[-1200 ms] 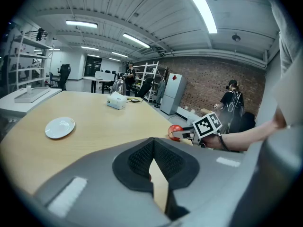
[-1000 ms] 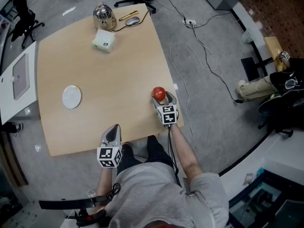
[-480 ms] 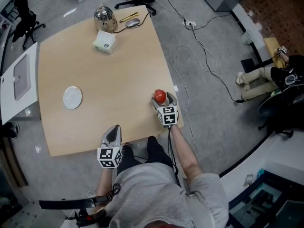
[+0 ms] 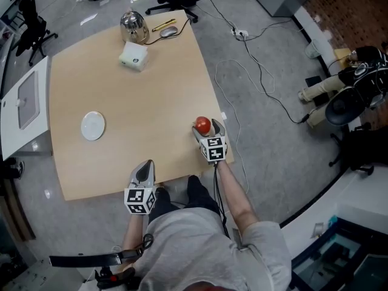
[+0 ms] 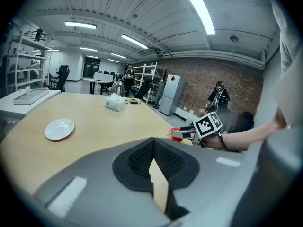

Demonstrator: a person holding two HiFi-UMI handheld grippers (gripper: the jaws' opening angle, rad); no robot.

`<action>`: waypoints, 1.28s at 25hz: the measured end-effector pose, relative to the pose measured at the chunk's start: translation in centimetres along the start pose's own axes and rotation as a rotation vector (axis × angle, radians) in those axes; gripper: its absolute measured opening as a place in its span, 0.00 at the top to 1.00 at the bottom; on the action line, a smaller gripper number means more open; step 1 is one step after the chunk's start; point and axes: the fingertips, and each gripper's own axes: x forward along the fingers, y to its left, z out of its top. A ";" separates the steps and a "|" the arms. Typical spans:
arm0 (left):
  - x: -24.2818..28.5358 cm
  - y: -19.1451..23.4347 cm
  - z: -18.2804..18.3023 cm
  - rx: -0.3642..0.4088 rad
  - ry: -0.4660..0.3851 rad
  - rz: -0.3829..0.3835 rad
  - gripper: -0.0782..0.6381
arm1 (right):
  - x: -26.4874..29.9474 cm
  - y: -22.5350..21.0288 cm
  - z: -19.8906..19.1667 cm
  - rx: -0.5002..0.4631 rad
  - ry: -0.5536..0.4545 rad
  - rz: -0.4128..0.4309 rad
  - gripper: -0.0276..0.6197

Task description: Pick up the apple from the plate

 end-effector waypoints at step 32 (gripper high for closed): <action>-2.0 2.1 3.8 0.025 -0.099 0.036 0.87 | -4.1 5.0 8.2 -0.058 -0.169 0.060 0.62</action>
